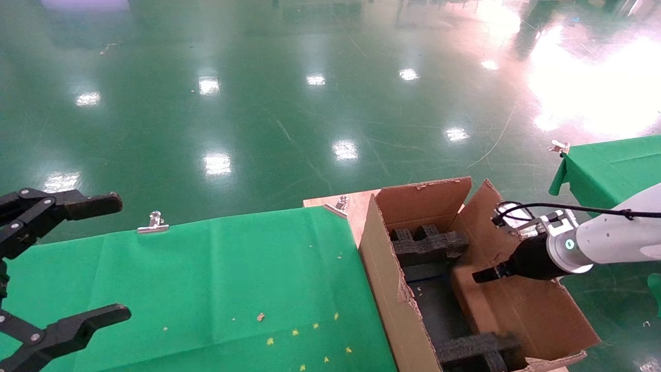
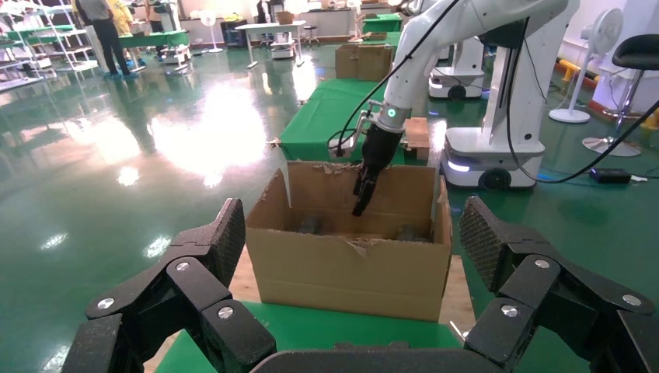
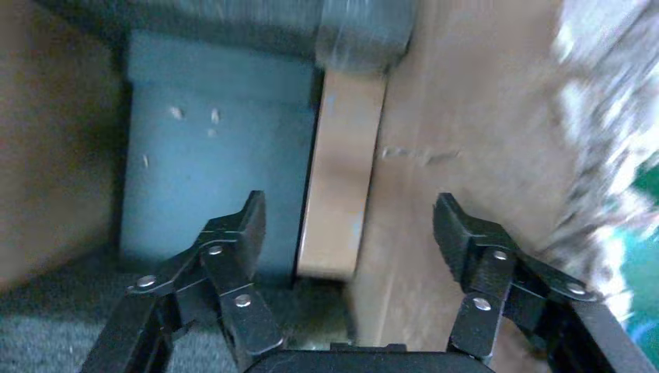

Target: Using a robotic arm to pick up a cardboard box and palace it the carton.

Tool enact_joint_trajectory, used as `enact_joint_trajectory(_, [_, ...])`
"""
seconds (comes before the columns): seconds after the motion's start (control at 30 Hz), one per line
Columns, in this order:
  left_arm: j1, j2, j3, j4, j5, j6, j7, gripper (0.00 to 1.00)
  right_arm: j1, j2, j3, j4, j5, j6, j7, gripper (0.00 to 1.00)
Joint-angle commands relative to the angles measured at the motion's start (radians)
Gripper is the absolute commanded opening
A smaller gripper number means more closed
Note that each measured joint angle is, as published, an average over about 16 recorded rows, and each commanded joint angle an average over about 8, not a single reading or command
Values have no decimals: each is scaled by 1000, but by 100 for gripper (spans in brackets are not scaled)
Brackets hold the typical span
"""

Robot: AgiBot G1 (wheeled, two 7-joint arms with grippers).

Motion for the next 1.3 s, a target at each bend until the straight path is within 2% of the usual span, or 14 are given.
enact_joint_trajectory(0.03, [0,0,0,0,0,0,0,100,8,5,-1,8,-4,2,2,100])
enact_joint_trajectory(0.23, [0,0,0,0,0,0,0,100,95,52,28,116,-30,68,-13,100])
enact_joint_trajectory(0.43, [0,0,0,0,0,0,0,100,182,129,77,310,-39,144,-55,100])
enact_joint_trajectory(0.57, [0,0,0,0,0,0,0,100,214,190,123,468,-7,182,-107,100])
enact_joint_trajectory(0.77, [0,0,0,0,0,0,0,100,224,241,186,617,84,170,-201,100])
enact_joint_trajectory(0.97, [0,0,0,0,0,0,0,100,225,254,220,661,141,145,-245,100])
enact_joint_trajectory(1.17, [0,0,0,0,0,0,0,100,216,247,224,643,136,137,-239,100])
enact_joint_trajectory(1.3, [0,0,0,0,0,0,0,100,183,238,274,639,142,106,-260,100])
